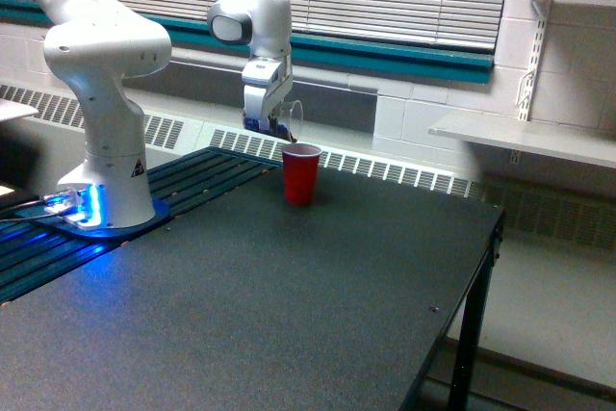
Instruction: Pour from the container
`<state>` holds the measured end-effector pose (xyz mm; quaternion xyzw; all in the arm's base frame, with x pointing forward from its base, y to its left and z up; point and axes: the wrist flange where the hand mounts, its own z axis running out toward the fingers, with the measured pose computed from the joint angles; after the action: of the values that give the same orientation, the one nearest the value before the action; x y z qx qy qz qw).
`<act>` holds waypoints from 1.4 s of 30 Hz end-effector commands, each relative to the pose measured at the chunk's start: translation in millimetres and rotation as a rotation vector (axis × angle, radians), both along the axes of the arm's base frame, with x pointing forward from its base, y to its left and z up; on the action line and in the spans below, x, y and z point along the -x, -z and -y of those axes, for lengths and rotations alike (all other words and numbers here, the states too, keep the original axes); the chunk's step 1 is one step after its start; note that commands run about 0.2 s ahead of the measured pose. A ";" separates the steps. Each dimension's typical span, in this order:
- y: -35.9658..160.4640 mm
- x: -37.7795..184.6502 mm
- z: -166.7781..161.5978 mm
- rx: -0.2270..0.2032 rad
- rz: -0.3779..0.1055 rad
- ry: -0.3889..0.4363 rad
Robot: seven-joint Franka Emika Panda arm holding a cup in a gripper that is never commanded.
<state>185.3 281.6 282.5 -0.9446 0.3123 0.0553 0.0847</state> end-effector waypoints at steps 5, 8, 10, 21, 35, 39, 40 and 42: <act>-8.4 -12.9 3.0 -0.025 -0.027 -0.016; -11.7 -16.5 5.7 -0.032 -0.043 -0.020; -12.9 -17.4 6.2 -0.033 -0.047 -0.026; -14.7 -15.6 8.4 -0.030 -0.072 -0.052; -15.0 -16.9 7.9 -0.024 -0.090 -0.056; -16.1 -18.6 7.3 -0.028 -0.091 -0.059; -16.4 -19.1 7.4 -0.029 -0.092 -0.061; -16.9 -20.2 7.5 -0.029 -0.094 -0.062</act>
<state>200.8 273.5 295.5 -0.9473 0.2927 0.1038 0.0788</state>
